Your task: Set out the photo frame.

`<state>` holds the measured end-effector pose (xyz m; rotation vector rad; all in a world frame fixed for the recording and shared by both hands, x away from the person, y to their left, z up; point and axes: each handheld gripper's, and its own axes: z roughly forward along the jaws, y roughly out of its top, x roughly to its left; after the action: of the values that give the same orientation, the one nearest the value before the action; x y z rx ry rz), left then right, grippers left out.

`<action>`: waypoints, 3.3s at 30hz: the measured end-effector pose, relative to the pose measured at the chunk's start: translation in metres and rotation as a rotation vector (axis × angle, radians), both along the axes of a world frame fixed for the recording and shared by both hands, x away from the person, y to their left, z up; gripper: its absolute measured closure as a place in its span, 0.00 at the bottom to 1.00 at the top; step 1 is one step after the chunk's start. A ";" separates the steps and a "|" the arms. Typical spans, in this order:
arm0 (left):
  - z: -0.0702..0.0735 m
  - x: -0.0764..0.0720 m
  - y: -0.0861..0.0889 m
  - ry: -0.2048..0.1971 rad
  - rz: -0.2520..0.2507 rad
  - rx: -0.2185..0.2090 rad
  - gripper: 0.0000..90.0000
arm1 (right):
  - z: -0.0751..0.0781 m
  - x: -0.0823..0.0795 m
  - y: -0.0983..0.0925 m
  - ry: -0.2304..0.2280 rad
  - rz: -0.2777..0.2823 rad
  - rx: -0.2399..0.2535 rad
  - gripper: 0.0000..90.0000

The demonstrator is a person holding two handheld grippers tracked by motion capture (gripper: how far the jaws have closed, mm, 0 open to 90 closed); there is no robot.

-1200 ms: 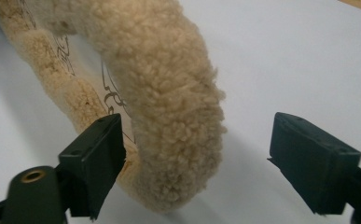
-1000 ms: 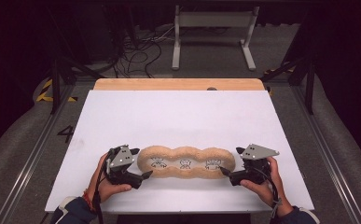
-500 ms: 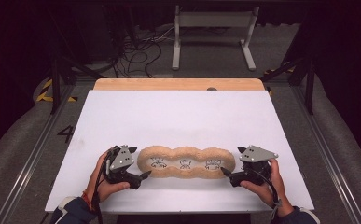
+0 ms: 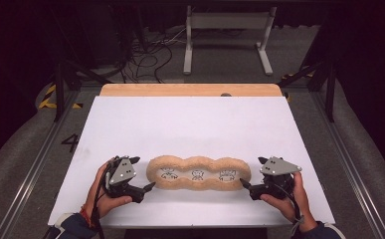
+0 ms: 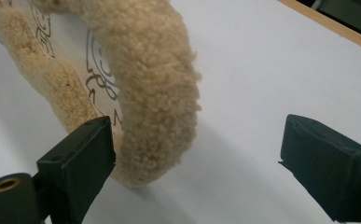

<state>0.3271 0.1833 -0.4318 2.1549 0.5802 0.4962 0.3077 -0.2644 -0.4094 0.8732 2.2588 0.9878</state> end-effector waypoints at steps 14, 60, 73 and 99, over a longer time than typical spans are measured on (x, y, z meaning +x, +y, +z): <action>-0.006 -0.003 0.022 0.002 0.034 -0.009 0.08 | -0.006 -0.008 -0.028 0.004 -0.054 -0.008 0.11; -0.026 0.002 0.080 0.048 0.134 -0.014 0.07 | -0.035 -0.017 -0.078 -0.015 -0.218 0.025 0.11; -0.024 -0.002 0.076 0.032 0.127 -0.016 0.07 | -0.035 -0.018 -0.073 -0.018 -0.212 0.016 0.11; -0.024 0.003 0.071 0.037 0.135 -0.023 0.07 | -0.032 -0.016 -0.086 -0.043 -0.281 0.031 0.11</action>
<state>0.3298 0.2541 -0.4554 2.1160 0.7519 0.5209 0.2915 -0.3503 -0.4414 1.1349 2.0206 0.9042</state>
